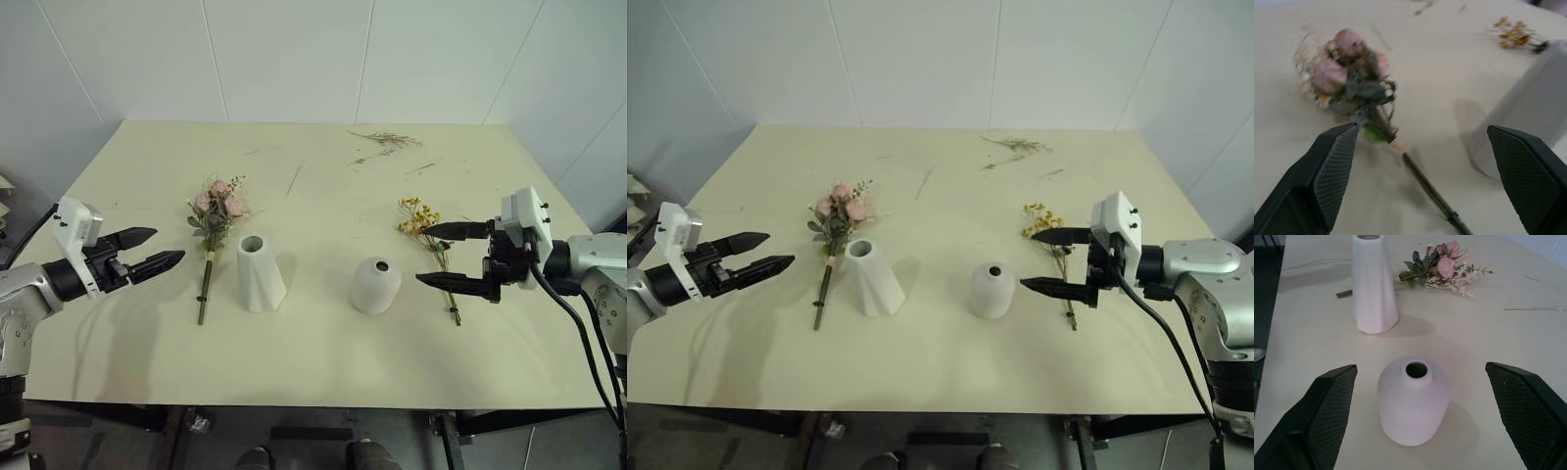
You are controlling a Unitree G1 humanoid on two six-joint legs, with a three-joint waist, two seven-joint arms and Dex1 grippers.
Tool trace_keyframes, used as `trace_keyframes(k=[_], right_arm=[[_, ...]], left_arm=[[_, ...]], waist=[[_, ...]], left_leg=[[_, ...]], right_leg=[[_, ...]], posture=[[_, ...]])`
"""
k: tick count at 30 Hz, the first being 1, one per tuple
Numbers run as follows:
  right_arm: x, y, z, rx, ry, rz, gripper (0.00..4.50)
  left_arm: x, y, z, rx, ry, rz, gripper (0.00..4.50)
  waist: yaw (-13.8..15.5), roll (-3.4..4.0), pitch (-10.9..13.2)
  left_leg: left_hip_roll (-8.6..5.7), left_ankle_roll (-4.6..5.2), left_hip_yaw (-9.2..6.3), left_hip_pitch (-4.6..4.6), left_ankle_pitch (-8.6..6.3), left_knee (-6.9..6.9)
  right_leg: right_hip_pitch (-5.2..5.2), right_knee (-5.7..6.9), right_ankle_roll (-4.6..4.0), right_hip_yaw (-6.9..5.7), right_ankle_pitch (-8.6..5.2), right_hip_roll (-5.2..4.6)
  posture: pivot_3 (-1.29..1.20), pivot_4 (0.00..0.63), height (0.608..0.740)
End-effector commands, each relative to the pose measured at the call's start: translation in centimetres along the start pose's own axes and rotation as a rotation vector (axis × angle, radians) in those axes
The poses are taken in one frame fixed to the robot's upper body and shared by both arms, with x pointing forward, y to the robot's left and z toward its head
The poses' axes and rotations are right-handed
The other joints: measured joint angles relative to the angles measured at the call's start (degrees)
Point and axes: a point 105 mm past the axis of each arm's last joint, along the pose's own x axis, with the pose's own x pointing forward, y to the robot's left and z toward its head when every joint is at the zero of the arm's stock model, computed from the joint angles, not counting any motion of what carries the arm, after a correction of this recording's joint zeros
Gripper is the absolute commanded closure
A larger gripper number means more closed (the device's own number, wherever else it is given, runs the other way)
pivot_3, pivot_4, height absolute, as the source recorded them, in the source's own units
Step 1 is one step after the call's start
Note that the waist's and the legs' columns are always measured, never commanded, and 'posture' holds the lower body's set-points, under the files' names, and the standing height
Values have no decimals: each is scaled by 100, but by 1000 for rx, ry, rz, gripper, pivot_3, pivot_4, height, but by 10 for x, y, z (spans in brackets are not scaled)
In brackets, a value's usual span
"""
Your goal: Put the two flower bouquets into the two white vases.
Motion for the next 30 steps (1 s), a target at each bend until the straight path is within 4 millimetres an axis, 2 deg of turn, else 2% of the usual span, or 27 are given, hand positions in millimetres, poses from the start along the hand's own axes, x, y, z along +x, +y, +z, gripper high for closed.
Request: trace_keyframes(k=[1,5,12,21,30], right_arm=[[-12,4,17,-77,-52,34,50],[-18,3,24,-104,-103,50,50],[-24,-2,27,-130,-132,80,50],[-34,-13,25,-113,-125,44,50],[-30,-15,21,-109,-115,23,50]], left_arm=[[7,6,15,4,19,95,0],[19,5,3,-36,168,149,0],[45,-12,7,-105,269,121,0],[58,-26,-12,-228,438,101,0],[67,-12,-23,-274,504,221,0]], waist=[[-1,-1,0],[-2,-2,1],[-19,-12,7],[-12,-14,8],[-10,-15,9]], left_leg=[[-1,0,1,0,0,0],[-3,0,0,2,0,4],[-4,-1,0,2,1,4],[-4,-2,0,1,1,7],[-6,-4,-1,1,2,14]], right_leg=[[0,0,0,1,0,-1],[5,1,3,1,2,-1],[4,3,4,1,2,1],[4,4,4,1,2,0],[4,8,5,2,2,0]], posture=[[0,150,740],[0,150,740],[0,150,740],[0,150,740],[0,150,740]])
